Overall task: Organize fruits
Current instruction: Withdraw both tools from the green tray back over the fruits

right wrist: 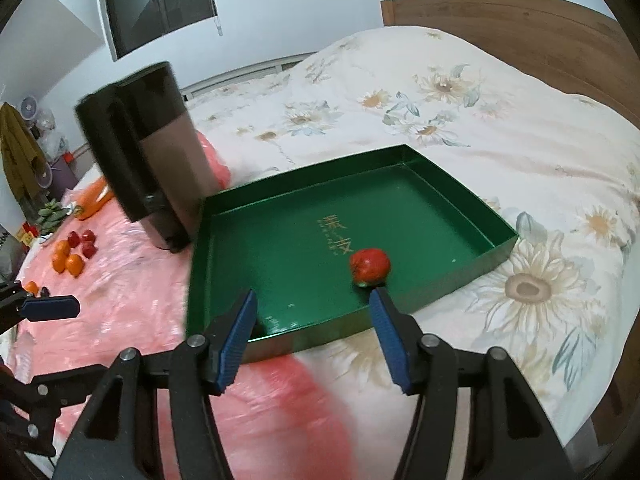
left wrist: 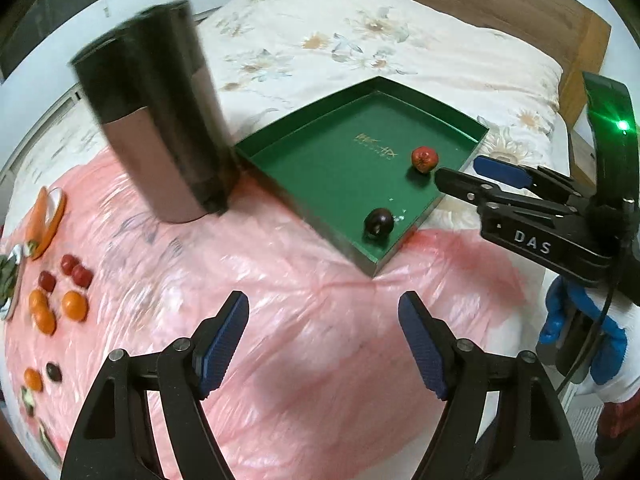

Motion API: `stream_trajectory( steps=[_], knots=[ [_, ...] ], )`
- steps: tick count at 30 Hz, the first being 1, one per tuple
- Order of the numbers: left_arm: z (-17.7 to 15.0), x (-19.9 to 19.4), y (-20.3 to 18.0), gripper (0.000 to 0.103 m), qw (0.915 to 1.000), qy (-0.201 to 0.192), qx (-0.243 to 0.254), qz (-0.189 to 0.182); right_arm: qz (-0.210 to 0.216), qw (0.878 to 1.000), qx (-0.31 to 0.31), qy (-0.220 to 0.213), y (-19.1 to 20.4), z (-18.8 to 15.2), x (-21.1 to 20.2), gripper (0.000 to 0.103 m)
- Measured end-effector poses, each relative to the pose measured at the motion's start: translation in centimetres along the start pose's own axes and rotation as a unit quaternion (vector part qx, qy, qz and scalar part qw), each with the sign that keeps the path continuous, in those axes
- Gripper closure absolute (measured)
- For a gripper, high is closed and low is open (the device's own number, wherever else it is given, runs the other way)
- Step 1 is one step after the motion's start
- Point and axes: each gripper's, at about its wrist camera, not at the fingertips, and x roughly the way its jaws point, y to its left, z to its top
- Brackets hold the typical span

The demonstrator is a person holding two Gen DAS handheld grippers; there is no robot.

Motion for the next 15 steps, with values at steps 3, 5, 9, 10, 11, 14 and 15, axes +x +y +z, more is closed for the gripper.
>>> stream_trajectory(
  steps=[3, 5, 9, 10, 11, 14, 15],
  knots=[
    [-1.2, -1.1, 0.7, 0.031, 0.9999, -0.003, -0.010, 0.008, 0.009, 1.000, -0.004, -0.006, 1.2, -0.5, -1.3, 0.026],
    [-2.2, -1.8, 1.3, 0.031, 0.9998, -0.001, -0.017, 0.011, 0.014, 1.000, -0.007, -0.008, 2.1, -0.8, -2.0, 0.025],
    [-4.1, -2.9, 2.3, 0.031, 0.9994, 0.001, -0.031, 0.017, 0.024, 1.000, -0.013, -0.009, 3.8, -1.4, -3.2, 0.024],
    [-4.7, -3.4, 2.6, 0.031, 0.9992, 0.000, -0.036, 0.020, 0.026, 1.000, -0.013, -0.010, 4.2, -1.6, -3.4, 0.024],
    [-5.2, -3.7, 2.9, 0.031, 0.9990, -0.001, -0.039, 0.021, 0.029, 0.999, -0.013, -0.010, 4.6, -1.7, -3.6, 0.023],
    [-6.2, -4.6, 3.7, 0.031, 0.9985, -0.004, -0.049, 0.024, 0.037, 0.999, -0.017, -0.009, 6.1, -2.3, -4.3, 0.023],
    [-6.6, -4.9, 4.1, 0.031, 0.9983, -0.006, -0.052, 0.025, 0.039, 0.999, -0.018, -0.008, 6.5, -2.5, -4.5, 0.023]
  ],
)
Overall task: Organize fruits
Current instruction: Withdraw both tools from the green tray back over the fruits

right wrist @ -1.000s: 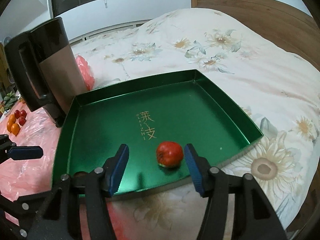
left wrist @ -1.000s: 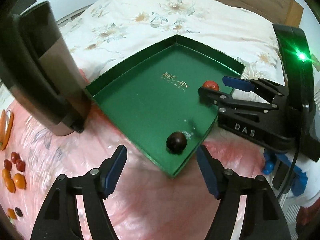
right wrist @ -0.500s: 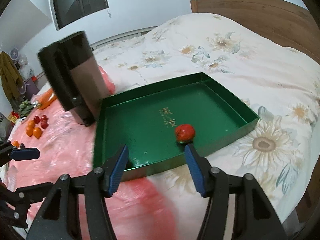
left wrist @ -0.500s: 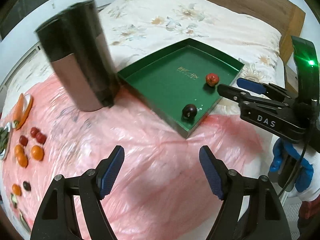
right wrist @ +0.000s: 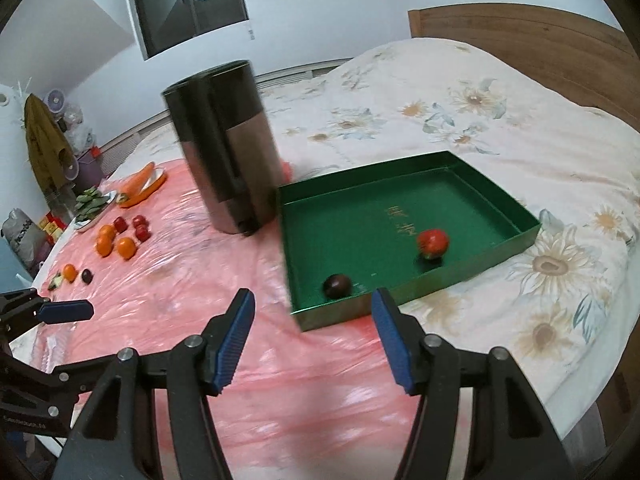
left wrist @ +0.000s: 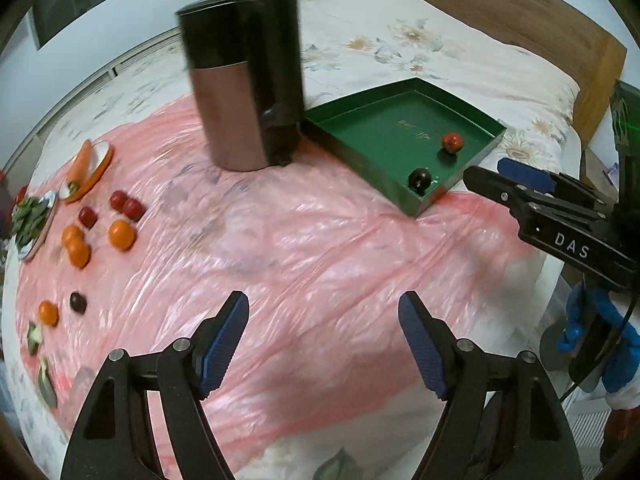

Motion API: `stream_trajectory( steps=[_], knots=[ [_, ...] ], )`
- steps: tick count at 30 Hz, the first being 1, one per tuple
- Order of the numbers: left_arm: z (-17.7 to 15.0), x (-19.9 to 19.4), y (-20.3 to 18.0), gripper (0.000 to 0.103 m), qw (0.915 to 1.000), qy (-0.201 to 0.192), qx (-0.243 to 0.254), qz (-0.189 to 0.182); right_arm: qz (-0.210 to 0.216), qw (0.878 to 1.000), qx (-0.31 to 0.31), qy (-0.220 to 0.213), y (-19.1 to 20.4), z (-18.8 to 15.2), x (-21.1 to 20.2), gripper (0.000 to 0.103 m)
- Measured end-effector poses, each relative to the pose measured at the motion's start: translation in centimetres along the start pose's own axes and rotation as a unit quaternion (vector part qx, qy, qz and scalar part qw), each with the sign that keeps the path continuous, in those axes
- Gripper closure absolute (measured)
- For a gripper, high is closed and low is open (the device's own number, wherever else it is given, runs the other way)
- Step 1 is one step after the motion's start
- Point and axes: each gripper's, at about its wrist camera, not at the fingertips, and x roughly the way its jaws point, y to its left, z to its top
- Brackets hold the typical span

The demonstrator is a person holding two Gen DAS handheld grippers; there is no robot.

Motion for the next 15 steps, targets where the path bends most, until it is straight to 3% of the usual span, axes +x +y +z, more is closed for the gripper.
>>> stream_trajectory(
  steps=[15],
  knots=[
    [-5.5, -3.1, 6.9, 0.031, 0.9967, -0.026, -0.073, 0.025, 0.041, 0.998, -0.042, 0.005, 9.5, -1.5, -0.7, 0.023]
  ],
)
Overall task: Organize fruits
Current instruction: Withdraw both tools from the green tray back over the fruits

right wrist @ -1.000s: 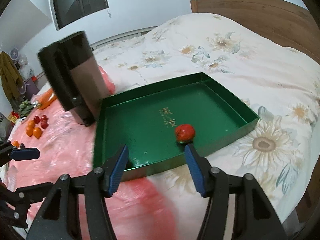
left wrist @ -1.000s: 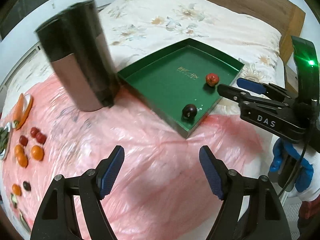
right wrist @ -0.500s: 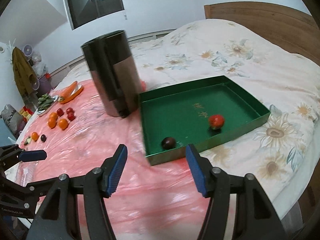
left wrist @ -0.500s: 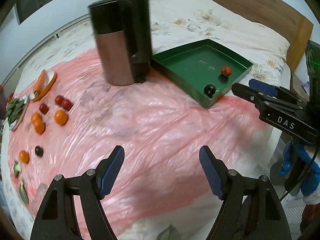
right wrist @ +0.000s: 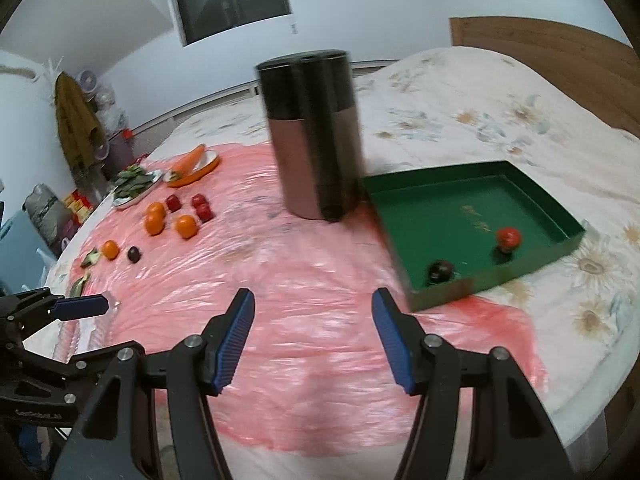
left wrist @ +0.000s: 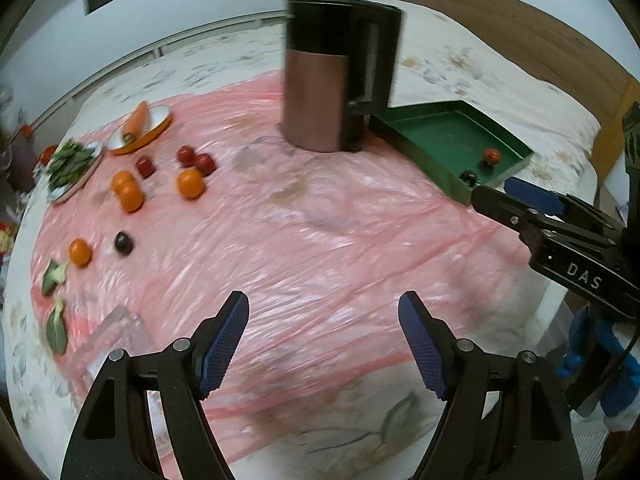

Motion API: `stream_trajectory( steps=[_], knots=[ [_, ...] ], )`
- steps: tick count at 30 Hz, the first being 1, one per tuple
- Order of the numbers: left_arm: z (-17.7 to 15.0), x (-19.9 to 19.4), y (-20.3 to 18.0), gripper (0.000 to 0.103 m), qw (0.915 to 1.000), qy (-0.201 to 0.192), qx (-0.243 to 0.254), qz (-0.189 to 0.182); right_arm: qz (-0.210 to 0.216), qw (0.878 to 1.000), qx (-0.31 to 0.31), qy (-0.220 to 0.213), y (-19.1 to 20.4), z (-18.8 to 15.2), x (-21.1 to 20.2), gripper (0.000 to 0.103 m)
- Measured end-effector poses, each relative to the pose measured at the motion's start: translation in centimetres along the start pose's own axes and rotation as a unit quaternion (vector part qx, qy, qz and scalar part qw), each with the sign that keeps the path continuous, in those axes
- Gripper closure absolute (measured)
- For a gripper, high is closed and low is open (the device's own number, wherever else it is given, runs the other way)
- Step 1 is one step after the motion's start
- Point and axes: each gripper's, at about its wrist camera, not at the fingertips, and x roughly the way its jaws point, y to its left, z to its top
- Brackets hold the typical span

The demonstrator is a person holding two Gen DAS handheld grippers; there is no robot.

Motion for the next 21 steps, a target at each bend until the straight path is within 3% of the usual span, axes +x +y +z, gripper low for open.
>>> stream_trajectory(
  steps=[11, 21],
  knots=[
    [-1.9, -0.7, 7.3, 0.031, 0.9977, -0.013, -0.061, 0.027, 0.028, 0.999, -0.042, 0.019, 5.8, 0.9, 2.7, 0.023],
    [-2.3, -0.4, 12.2, 0.031, 0.9961, -0.012, -0.074, 0.047, 0.052, 0.995, -0.077, 0.040, 10.0, 2.4, 6.3, 0.023]
  ],
)
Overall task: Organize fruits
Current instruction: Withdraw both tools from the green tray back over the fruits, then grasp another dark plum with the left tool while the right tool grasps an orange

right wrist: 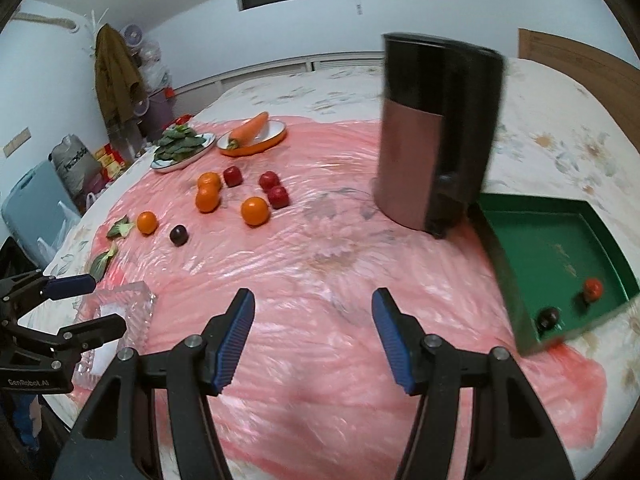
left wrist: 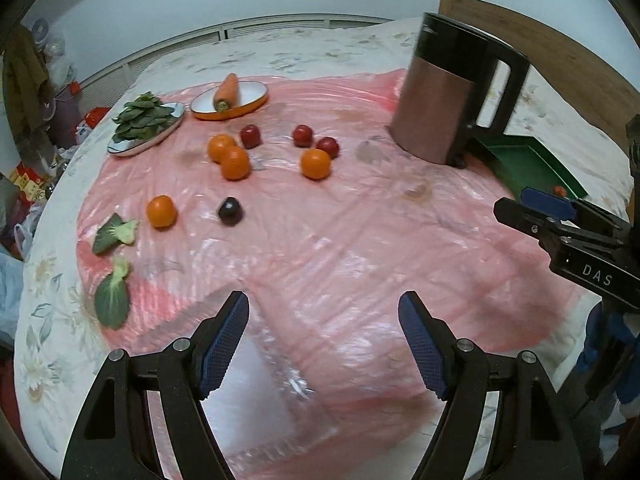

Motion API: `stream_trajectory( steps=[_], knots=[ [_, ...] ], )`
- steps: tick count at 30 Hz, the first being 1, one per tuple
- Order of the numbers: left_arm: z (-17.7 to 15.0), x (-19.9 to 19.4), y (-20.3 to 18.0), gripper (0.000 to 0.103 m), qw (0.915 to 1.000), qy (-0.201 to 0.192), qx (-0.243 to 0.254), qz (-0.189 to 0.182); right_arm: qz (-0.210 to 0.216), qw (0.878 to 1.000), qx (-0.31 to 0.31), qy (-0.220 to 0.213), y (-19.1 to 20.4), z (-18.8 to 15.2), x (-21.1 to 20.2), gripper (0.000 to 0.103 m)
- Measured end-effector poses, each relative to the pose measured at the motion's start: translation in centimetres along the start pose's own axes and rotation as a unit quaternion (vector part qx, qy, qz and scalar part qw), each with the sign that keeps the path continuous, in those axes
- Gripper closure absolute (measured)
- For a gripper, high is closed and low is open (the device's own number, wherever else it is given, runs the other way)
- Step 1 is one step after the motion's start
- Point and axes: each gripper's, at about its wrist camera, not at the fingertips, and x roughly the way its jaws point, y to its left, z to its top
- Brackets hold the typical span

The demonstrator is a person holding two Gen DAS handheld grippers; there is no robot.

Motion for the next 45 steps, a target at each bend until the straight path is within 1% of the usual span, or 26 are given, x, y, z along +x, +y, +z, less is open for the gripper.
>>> stream_trajectory(
  steps=[6, 10, 13, 15, 16, 18, 20, 22, 25, 28, 34, 36, 38, 41, 45],
  knots=[
    [0.9, 1.0, 3.6, 0.031, 0.9996, 0.001, -0.026, 0.009, 0.014, 1.000, -0.012, 0.015, 1.5, 1.6, 3.1, 0.023],
    [1.8, 2.4, 5.8, 0.032, 0.9991, 0.008, -0.039, 0.011, 0.022, 0.999, -0.022, 0.027, 2.3, 2.7, 5.6, 0.023],
    [2.7, 3.7, 7.0, 0.034, 0.9989, 0.015, -0.043, 0.008, 0.022, 0.999, -0.032, 0.035, 2.8, 3.7, 7.6, 0.024],
    [3.3, 4.9, 7.7, 0.037, 0.9988, 0.020, -0.044, 0.006, 0.021, 0.998, -0.036, 0.040, 2.9, 4.4, 8.8, 0.025],
    [3.5, 5.2, 7.8, 0.039, 0.9988, 0.021, -0.044, 0.006, 0.023, 0.998, -0.035, 0.042, 2.8, 4.8, 9.5, 0.026],
    [4.1, 6.2, 8.3, 0.040, 0.9985, 0.026, -0.047, 0.005, 0.030, 0.998, -0.034, 0.045, 2.8, 5.5, 10.6, 0.026],
    [4.6, 7.5, 8.9, 0.045, 0.9982, 0.031, -0.051, 0.003, 0.040, 0.997, -0.037, 0.049, 3.1, 5.9, 11.8, 0.029],
    [5.1, 8.4, 9.4, 0.045, 0.9980, 0.034, -0.053, 0.000, 0.054, 0.996, -0.036, 0.055, 3.6, 6.4, 13.1, 0.030],
    [5.6, 9.5, 9.8, 0.050, 0.9978, 0.038, -0.054, -0.005, 0.067, 0.995, -0.040, 0.062, 4.6, 6.8, 14.9, 0.030],
    [5.9, 10.4, 10.4, 0.053, 0.9974, 0.041, -0.059, -0.011, 0.079, 0.994, -0.043, 0.070, 5.6, 7.3, 16.7, 0.039],
    [6.5, 11.8, 10.8, 0.059, 0.9972, 0.048, -0.054, -0.021, 0.078, 0.992, -0.045, 0.091, 6.6, 8.0, 19.6, 0.042],
    [6.6, 12.3, 10.8, 0.063, 0.9971, 0.052, -0.050, -0.024, 0.075, 0.991, -0.046, 0.097, 6.8, 8.1, 20.4, 0.045],
    [6.8, 12.6, 10.8, 0.069, 0.9969, 0.055, -0.048, -0.029, 0.076, 0.991, -0.047, 0.102, 6.9, 8.2, 20.9, 0.051],
    [7.0, 13.0, 10.8, 0.072, 0.9966, 0.058, -0.046, -0.034, 0.074, 0.991, -0.049, 0.104, 7.0, 8.4, 21.4, 0.052],
    [7.2, 13.6, 10.8, 0.072, 0.9966, 0.063, -0.042, -0.031, 0.074, 0.990, -0.048, 0.109, 6.9, 8.4, 22.1, 0.053]
  ],
)
